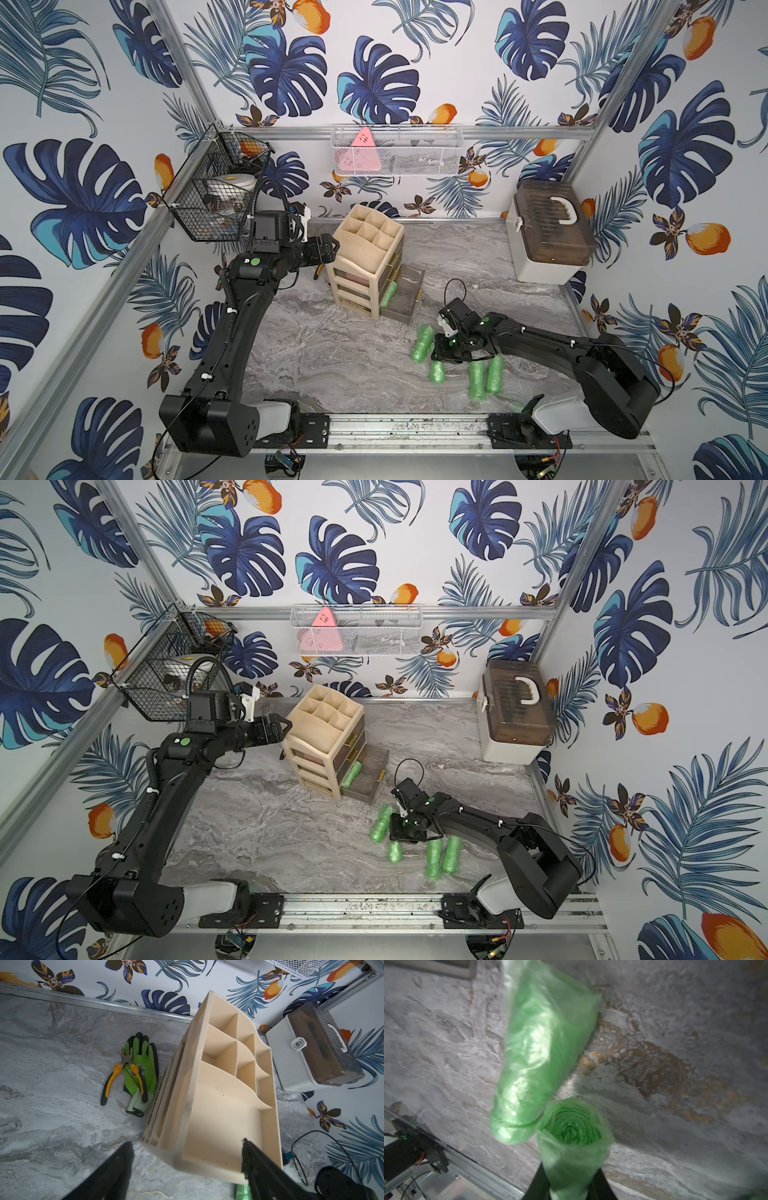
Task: Sort the rolls of trash bags by color and place them into the drawer
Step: Pick up the roll of trash bags from the center of the board, then place the roll of trash bags in the drawer.
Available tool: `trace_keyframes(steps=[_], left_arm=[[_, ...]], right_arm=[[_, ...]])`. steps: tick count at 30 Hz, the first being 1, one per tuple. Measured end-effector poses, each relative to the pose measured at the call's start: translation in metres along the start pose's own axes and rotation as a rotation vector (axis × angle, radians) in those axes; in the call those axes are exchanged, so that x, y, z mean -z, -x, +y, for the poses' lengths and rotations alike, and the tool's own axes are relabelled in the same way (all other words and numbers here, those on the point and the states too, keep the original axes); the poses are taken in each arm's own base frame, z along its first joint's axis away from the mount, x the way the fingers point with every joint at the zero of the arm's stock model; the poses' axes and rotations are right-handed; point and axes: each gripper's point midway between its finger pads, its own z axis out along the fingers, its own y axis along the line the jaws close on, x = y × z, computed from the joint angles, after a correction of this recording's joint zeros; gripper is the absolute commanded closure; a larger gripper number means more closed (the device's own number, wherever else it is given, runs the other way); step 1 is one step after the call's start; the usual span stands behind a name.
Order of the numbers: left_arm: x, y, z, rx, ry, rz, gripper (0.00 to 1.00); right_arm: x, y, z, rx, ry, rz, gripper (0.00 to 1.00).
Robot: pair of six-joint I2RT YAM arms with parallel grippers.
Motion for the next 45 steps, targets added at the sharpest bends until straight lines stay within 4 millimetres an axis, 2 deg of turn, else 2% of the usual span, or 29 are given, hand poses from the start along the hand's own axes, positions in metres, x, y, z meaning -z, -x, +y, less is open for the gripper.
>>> trace_keyframes(steps=[6,10,14,17,21,28,40,45], left_arm=[[-0.016,0.006,0.007,0.000,0.018,0.005,0.18],[-0.025,0.004,0.010,0.004,0.017,0.016,0.20],[-0.035,-0.002,0.013,0.012,0.010,0.036,0.22],[-0.040,-0.004,0.013,0.014,0.002,0.038,0.25],[-0.045,-0.004,0.012,0.014,-0.017,0.035,0.26],[-0.048,-0.003,0.011,0.011,-0.027,0.029,0.27],[-0.048,-0.003,0.011,0.010,-0.031,0.024,0.27],[-0.048,-0.003,0.011,0.009,-0.032,0.021,0.27]], right_arm=[[0.036,0.032,0.022,0.014,0.040,-0.101,0.80],[0.057,0.065,0.039,0.002,0.082,-0.173,0.79],[0.063,0.097,0.060,-0.002,0.112,-0.212,0.79],[0.063,0.128,0.079,-0.011,0.148,-0.235,0.79],[0.049,0.160,0.089,-0.053,0.186,-0.241,0.79],[0.012,0.192,0.099,-0.131,0.214,-0.207,0.77],[-0.037,0.208,0.092,-0.227,0.173,-0.149,0.73],[-0.057,0.208,0.089,-0.269,0.160,-0.113,0.73]])
